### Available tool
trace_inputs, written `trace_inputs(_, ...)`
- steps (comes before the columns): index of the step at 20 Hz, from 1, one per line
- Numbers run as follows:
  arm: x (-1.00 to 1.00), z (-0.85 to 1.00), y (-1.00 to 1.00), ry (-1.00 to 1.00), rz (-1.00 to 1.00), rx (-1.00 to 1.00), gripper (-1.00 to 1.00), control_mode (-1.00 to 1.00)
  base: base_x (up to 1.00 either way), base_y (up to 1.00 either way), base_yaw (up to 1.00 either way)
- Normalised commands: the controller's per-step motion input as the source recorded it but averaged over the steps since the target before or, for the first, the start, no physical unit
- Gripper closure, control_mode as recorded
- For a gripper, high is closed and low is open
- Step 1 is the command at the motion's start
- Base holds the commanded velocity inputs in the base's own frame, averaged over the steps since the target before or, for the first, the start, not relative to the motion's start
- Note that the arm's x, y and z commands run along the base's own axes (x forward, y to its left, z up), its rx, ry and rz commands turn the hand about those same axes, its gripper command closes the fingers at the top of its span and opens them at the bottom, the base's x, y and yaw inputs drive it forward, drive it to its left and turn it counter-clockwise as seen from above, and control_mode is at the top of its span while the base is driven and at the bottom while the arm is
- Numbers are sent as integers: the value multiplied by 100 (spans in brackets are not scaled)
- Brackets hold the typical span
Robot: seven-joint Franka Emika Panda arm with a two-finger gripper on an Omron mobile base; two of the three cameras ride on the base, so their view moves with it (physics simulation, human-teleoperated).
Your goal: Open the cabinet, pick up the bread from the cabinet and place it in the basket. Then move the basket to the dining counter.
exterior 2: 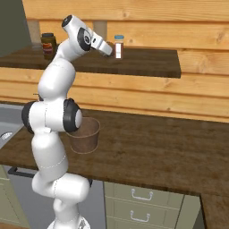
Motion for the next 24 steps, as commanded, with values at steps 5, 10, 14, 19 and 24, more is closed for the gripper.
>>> trace_inputs(5, 0, -1, 0, 0, 0, 0, 100, -100, 0, 0, 0)
trace_inputs(10, 0, 0, 0, 0, 0, 0, 100, -100, 0, 0, 0)
trace_inputs(14, -42, 0, 1, 0, 0, 0, 100, -100, 0, 0, 0)
trace_inputs(19, -68, 0, 13, 0, 0, 0, 100, -100, 0, 0, 0)
trace_inputs(24, -77, 1, 26, -1, 0, 0, 100, -100, 0, 0, 0)
